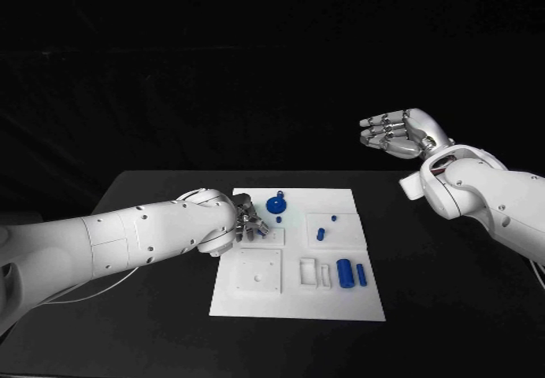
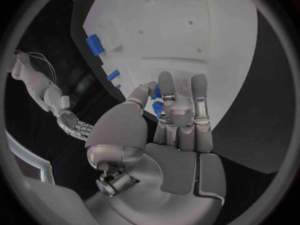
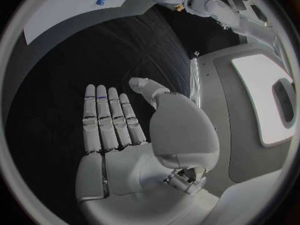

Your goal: Assemble the parts on the task board

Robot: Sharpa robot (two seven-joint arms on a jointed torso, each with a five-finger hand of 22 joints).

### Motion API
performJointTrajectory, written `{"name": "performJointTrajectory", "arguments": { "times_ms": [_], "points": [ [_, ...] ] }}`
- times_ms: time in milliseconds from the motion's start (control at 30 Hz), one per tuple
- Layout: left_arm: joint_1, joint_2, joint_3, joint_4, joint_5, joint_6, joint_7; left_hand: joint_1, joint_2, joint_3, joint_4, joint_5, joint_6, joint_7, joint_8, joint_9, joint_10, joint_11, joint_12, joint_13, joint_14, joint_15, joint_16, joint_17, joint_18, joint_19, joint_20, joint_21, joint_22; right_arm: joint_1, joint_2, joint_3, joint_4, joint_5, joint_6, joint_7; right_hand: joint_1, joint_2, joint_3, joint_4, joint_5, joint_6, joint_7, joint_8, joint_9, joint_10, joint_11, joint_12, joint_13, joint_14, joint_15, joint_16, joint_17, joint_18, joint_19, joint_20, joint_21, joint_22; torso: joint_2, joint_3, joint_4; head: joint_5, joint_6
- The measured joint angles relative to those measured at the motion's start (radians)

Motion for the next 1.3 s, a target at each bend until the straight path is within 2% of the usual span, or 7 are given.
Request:
{"name": "performJointTrajectory", "arguments": {
  "times_ms": [100,167,233,467,633,1300],
  "points": [
    [-0.002,0.004,0.000,-0.006,-0.001,0.000,-0.001,-0.001,0.008,0.007,0.001,-0.023,0.000,0.000,-0.001,0.000,0.000,0.000,0.000,-0.001,0.003,0.000,-0.005,-0.004,0.000,0.004,0.003,-0.014,0.017,0.000,0.003,0.000,-0.003,0.000,0.003,0.001,0.000,0.000,0.002,-0.002,0.009,0.000,0.000,0.000,0.000,0.000,0.000,0.000,0.000,-0.001,0.001,0.000,0.000,0.000,-0.003,0.003,0.000,0.000,0.000,0.0000,0.0000,-0.001,-0.002],
    [-0.003,0.007,0.000,-0.009,-0.001,0.000,-0.001,-0.001,0.012,0.011,0.003,-0.040,0.000,0.000,-0.003,0.000,0.000,0.000,-0.005,-0.002,0.003,0.000,-0.009,-0.010,0.000,0.004,0.003,-0.023,0.023,0.000,0.006,0.000,-0.005,0.000,0.004,0.002,0.000,0.000,0.017,-0.009,0.048,0.000,0.000,0.000,0.000,0.000,0.000,0.000,0.000,-0.004,0.004,0.000,0.000,0.000,-0.004,0.004,0.000,0.000,0.000,0.0001,0.0000,-0.001,-0.003],
    [-0.005,0.009,0.000,-0.011,-0.001,0.000,-0.002,0.001,0.014,0.011,0.003,-0.053,0.000,0.000,-0.004,-0.001,0.000,0.000,-0.007,-0.003,0.003,0.000,-0.015,-0.016,0.000,0.004,0.003,-0.026,0.027,0.000,0.009,0.000,-0.006,0.000,0.005,0.003,-0.007,-0.007,0.038,-0.015,0.068,0.000,0.000,0.000,0.000,0.000,0.000,0.000,0.000,-0.004,0.004,0.000,0.000,0.000,-0.004,0.004,0.000,0.000,0.000,0.0000,0.0001,-0.001,-0.003],
    [-0.006,0.012,0.000,-0.015,-0.001,0.005,-0.004,0.004,0.017,0.006,0.008,-0.057,0.000,0.000,-0.005,-0.018,0.000,0.000,-0.012,-0.003,0.004,0.000,-0.020,-0.020,0.000,0.025,0.004,-0.070,0.070,0.000,0.016,0.000,-0.013,0.000,0.009,0.006,-0.017,-0.007,0.055,-0.030,0.097,0.000,0.000,0.000,0.000,-0.004,0.004,0.000,0.000,-0.004,0.004,0.000,0.000,0.000,-0.004,0.003,0.000,0.000,0.000,0.0001,0.0012,-0.002,-0.005],
    [-0.006,0.014,0.000,-0.016,-0.002,0.014,-0.006,0.004,0.017,0.003,0.011,-0.065,0.000,0.000,-0.001,-0.021,0.000,0.000,-0.012,-0.003,0.005,0.002,-0.027,-0.028,-0.001,0.036,0.000,-0.099,0.101,0.000,0.019,0.000,-0.015,0.000,0.010,0.008,-0.027,-0.007,0.076,-0.043,0.143,-0.003,0.003,0.000,0.000,-0.004,0.004,0.000,0.000,-0.004,0.004,0.000,0.000,0.000,-0.004,0.003,0.000,0.000,-0.001,0.0001,0.0015,-0.002,-0.006],
    [-0.007,0.018,0.001,-0.022,-0.007,0.038,-0.010,0.007,0.020,-0.005,0.024,-0.081,0.000,0.000,-0.003,-0.020,0.000,0.000,-0.016,-0.003,0.008,0.005,-0.036,-0.039,-0.015,0.092,0.001,-0.246,0.256,0.000,0.025,0.000,-0.019,-0.001,0.015,0.013,-0.037,-0.005,0.089,-0.051,0.163,-0.003,0.003,0.000,0.000,-0.003,0.004,0.000,0.000,-0.004,0.004,0.000,0.000,0.000,-0.003,0.003,0.000,0.000,-0.002,-0.0005,0.0010,-0.004,-0.004]
  ]
}}
